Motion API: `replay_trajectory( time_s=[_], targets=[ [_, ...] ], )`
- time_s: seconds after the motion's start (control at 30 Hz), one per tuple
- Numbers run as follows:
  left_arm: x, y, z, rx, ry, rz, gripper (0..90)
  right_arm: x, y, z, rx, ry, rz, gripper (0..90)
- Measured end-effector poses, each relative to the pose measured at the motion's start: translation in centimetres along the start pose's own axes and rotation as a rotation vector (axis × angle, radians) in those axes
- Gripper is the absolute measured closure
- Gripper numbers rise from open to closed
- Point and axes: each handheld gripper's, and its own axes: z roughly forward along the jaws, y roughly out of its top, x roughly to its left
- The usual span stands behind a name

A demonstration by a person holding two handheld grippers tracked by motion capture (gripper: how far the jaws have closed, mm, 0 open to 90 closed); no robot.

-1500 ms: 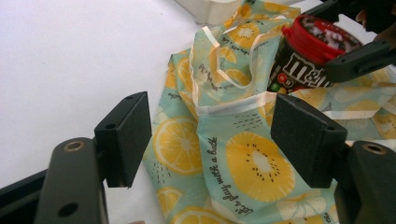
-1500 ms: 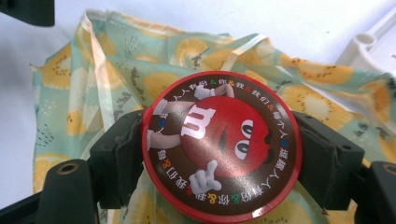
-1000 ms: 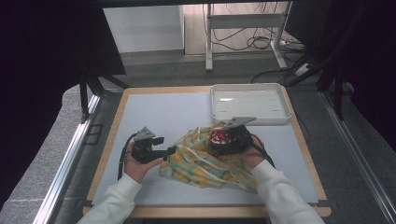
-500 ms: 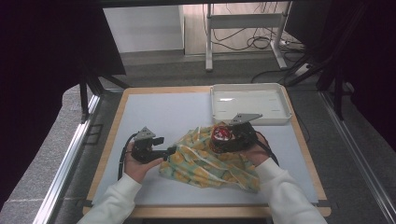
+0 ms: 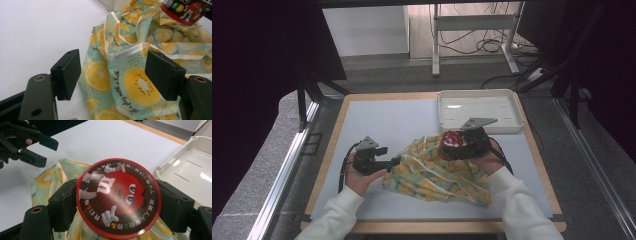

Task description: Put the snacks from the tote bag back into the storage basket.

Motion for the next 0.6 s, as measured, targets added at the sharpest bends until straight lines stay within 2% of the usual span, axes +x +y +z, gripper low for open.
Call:
replay_trajectory(
  time_s=[0.6],
  targets=[
    [0.16, 0.07, -0.12, -0.005, 0.005, 0.002, 29.2, -0.91, 0.31, -0.11, -0.001, 0.002, 0.012, 24.0]
  ],
)
